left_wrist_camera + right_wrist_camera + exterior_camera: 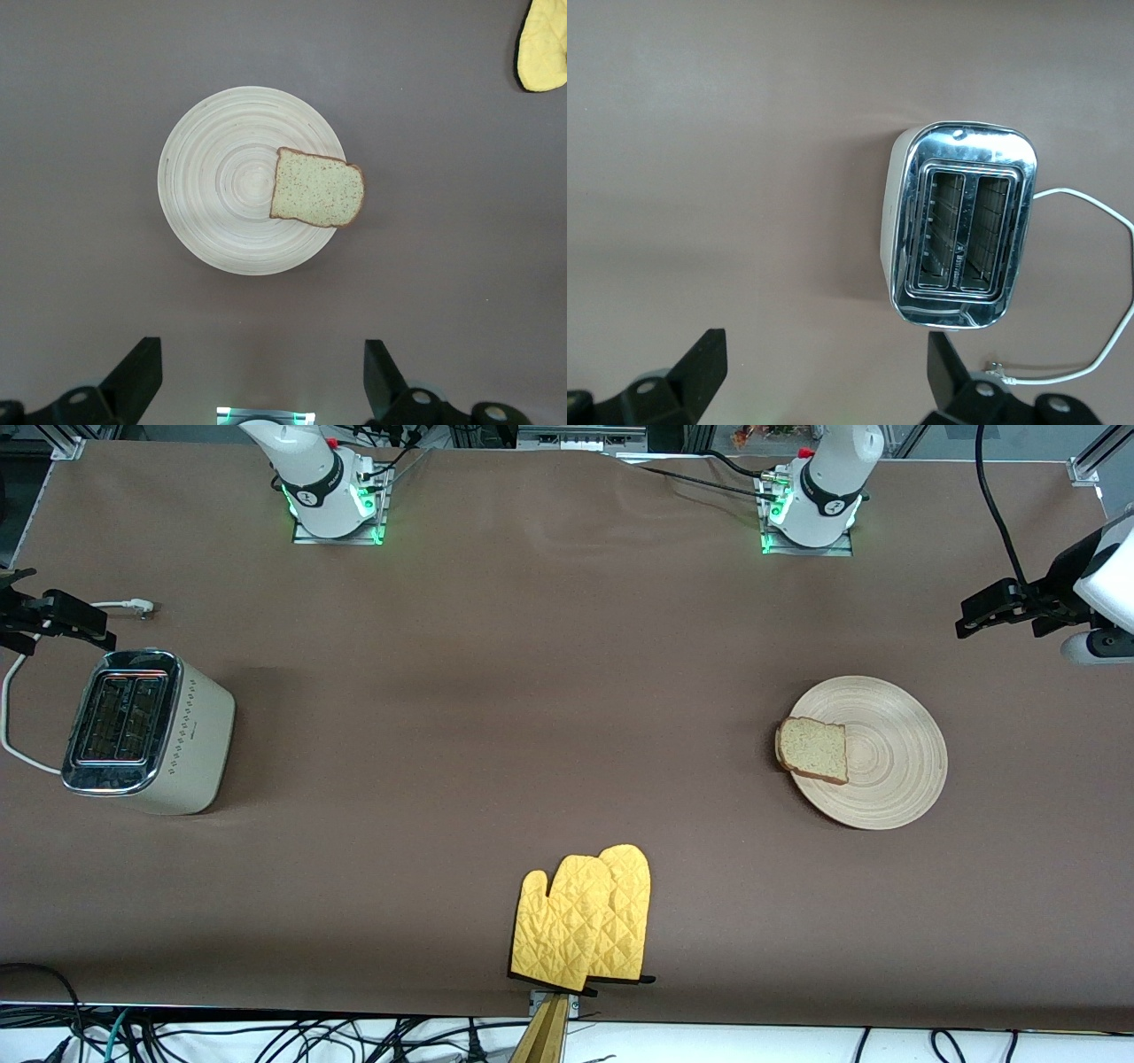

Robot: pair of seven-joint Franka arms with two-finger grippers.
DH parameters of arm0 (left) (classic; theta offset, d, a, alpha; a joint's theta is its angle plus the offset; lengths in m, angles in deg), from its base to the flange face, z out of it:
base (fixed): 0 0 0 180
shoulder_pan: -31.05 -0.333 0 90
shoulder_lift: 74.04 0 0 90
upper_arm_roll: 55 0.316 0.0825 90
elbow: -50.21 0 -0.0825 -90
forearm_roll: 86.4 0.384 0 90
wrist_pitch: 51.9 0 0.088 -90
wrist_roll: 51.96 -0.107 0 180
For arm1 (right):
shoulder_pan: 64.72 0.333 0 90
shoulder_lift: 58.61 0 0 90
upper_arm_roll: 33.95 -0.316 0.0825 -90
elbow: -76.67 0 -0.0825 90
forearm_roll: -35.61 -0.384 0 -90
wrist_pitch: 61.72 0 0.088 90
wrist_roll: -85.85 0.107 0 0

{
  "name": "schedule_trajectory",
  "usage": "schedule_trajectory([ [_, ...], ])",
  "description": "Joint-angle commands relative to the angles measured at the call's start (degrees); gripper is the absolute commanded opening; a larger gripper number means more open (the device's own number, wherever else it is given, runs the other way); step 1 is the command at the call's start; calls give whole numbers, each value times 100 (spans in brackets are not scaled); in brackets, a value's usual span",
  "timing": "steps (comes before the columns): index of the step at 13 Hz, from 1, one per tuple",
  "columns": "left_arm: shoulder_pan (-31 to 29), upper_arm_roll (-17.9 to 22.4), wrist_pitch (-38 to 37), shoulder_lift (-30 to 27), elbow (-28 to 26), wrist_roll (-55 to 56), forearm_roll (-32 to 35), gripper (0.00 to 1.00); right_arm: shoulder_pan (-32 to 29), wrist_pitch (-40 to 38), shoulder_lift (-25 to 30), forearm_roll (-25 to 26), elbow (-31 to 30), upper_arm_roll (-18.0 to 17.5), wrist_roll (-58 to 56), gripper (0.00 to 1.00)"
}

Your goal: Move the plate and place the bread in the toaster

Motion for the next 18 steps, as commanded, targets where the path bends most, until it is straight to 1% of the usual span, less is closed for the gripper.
schedule_trajectory([
  [1,-3,-16,-37,-57,-32,-101,89,100,-20,-119,-64,34,166,-14,34,100],
  [11,-46,-7,32,-31,-67,-101,89,100,-29,-119,-64,34,165,-14,34,100],
  [13,-178,45,488,-22,-373,-232,98,100,-29,-119,-81,34,166,-14,34,100],
  [15,-502,54,918,30,-786,-407,89,100,-29,-119,-90,34,174,-14,34,100],
  [16,-695,72,1199,118,-945,-730,89,100,-29,-119,-90,34,174,-14,34,100],
  [17,-897,107,1428,336,-1007,-968,89,100,-29,-119,-90,34,174,-14,34,100],
  [18,-1004,211,1622,512,-1051,-1145,72,100,-29,-119,-90,34,174,-14,34,100],
])
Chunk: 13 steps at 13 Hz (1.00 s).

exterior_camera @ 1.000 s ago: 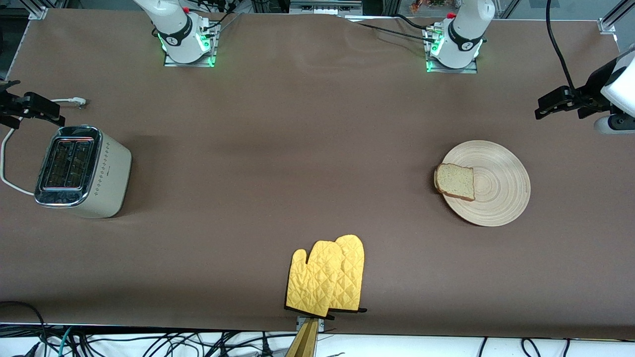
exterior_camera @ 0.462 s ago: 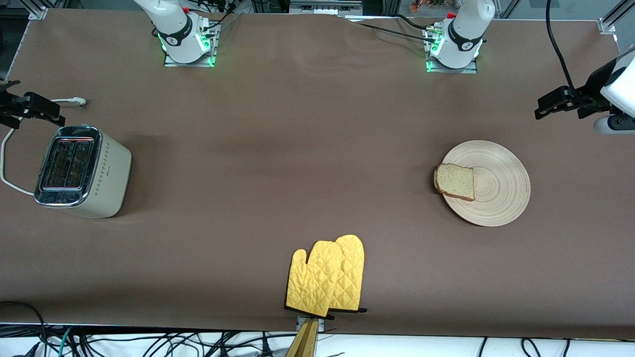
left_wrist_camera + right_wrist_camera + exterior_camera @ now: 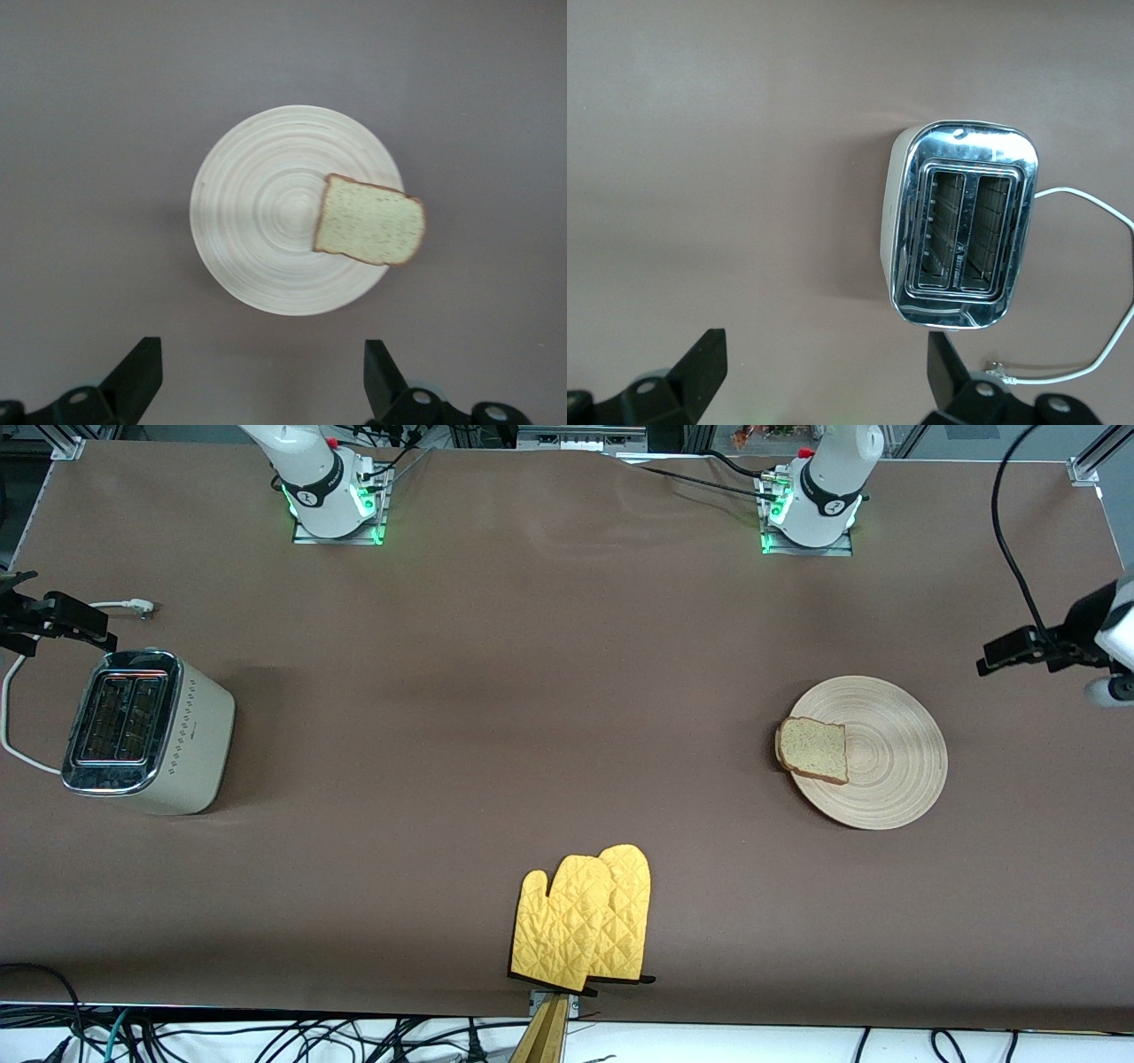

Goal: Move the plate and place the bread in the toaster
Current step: 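Reach the left gripper toward the rim of the wooden plate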

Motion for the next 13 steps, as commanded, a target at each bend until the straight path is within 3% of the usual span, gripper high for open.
schedule_trajectory([
  [1,-458,73,523,365,-227,-609,71,100,-27,-119,-60,34,173,-18,34,100],
  [6,-1846,38,771,1691,-159,-2594,-1211,100,-27,-119,-60,26,173,-18,34,100],
  [11,-2234,-77,658,2965,569,-4026,-1729,100,-27,-128,-60,26,173,-18,34,100],
  [13,-2541,-296,316,3362,869,-4144,-2116,100,-27,-119,-60,26,173,-18,34,100],
])
